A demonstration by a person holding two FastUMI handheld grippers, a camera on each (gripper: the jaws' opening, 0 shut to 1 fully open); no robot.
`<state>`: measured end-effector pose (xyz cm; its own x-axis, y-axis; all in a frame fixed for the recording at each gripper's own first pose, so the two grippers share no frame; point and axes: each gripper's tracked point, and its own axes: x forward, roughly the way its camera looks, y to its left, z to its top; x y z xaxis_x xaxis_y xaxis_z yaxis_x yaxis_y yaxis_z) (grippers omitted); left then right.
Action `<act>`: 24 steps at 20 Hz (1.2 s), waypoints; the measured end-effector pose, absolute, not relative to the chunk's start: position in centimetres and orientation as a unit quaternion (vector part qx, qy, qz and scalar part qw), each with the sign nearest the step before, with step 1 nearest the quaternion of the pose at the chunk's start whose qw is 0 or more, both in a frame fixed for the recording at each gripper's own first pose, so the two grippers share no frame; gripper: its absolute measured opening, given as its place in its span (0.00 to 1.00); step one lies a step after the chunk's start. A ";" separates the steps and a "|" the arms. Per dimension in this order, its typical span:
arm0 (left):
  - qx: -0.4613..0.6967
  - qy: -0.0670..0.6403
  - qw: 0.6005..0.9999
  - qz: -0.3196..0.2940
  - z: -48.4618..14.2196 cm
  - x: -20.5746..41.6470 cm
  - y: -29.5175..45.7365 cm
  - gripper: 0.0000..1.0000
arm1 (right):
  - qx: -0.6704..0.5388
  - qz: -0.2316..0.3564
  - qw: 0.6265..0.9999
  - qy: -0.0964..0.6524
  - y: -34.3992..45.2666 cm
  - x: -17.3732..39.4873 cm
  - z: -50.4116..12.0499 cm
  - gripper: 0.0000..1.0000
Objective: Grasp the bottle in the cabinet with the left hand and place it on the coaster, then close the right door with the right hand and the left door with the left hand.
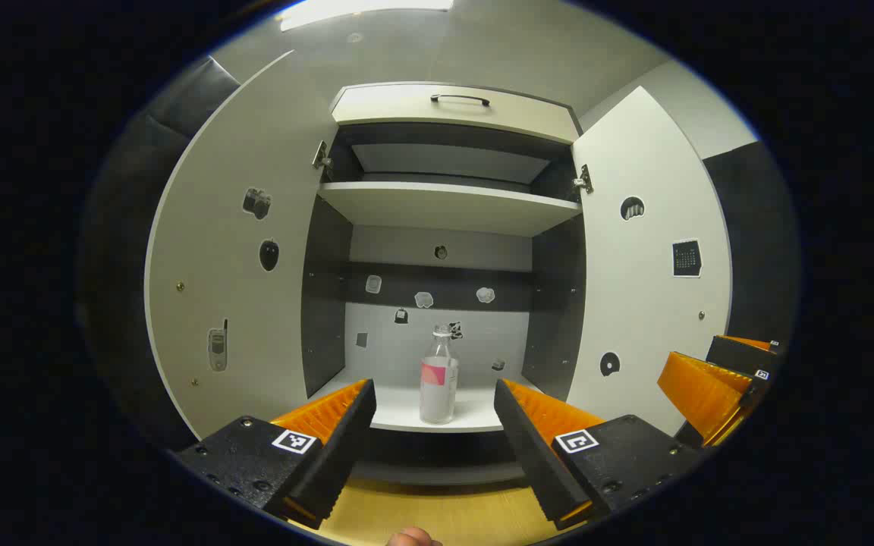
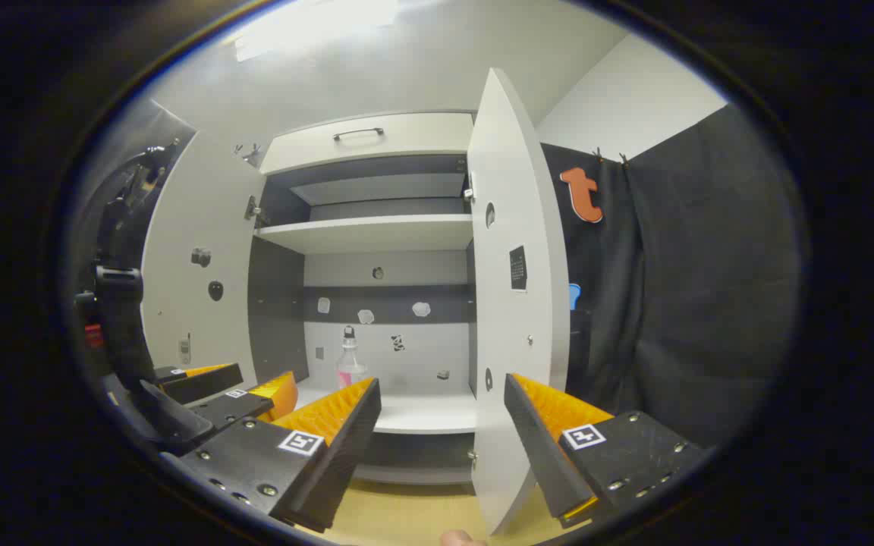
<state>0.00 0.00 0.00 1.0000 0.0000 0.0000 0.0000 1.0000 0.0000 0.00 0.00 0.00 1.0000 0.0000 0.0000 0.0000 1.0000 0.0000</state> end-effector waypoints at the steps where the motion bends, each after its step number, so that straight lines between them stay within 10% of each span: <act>1: 0.001 0.001 1.000 -0.001 0.0 0.0 0.0 0.99 | 0.001 -0.001 1.000 0.001 0.0 0.0 0.0 0.98; 24: 0.018 0.026 0.999 -0.021 -0.7 1.9 0.1 0.99 | -0.010 -0.025 1.000 -0.003 -2.4 -2.7 0.6 0.99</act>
